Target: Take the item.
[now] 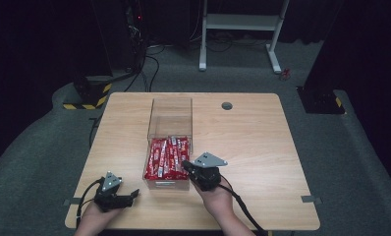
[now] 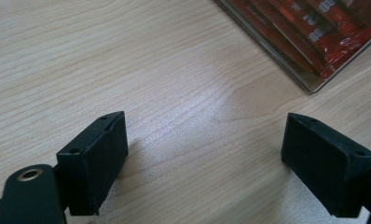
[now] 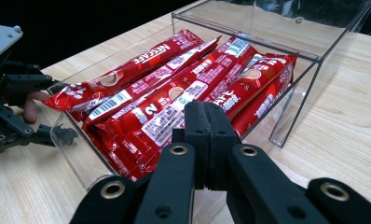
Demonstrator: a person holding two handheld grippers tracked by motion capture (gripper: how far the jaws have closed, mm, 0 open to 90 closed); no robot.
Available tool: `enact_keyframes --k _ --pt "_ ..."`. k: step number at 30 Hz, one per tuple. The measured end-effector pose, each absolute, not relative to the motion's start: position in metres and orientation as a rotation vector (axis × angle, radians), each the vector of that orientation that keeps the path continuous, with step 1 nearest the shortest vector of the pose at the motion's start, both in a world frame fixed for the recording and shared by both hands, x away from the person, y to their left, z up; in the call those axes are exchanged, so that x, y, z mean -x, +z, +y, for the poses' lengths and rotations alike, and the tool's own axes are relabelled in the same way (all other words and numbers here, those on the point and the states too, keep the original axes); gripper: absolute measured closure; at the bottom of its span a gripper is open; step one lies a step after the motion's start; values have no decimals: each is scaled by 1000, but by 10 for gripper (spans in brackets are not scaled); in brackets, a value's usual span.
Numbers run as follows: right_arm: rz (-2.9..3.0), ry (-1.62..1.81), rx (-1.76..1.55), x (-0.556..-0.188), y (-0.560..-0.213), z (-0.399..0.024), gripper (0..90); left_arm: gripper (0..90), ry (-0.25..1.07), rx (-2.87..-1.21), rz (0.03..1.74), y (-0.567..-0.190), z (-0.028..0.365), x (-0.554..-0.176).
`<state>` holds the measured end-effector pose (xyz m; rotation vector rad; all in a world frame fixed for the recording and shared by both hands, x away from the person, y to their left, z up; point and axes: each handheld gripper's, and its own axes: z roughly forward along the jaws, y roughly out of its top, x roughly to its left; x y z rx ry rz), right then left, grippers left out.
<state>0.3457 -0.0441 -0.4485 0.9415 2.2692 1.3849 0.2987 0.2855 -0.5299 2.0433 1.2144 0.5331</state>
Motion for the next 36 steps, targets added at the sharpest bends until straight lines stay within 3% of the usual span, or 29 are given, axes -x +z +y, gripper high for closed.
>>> enact_keyframes --k 36 --pt "2265 1402 -915 -335 -445 -50 900 150 528 -2051 1201 -530 285 -300"
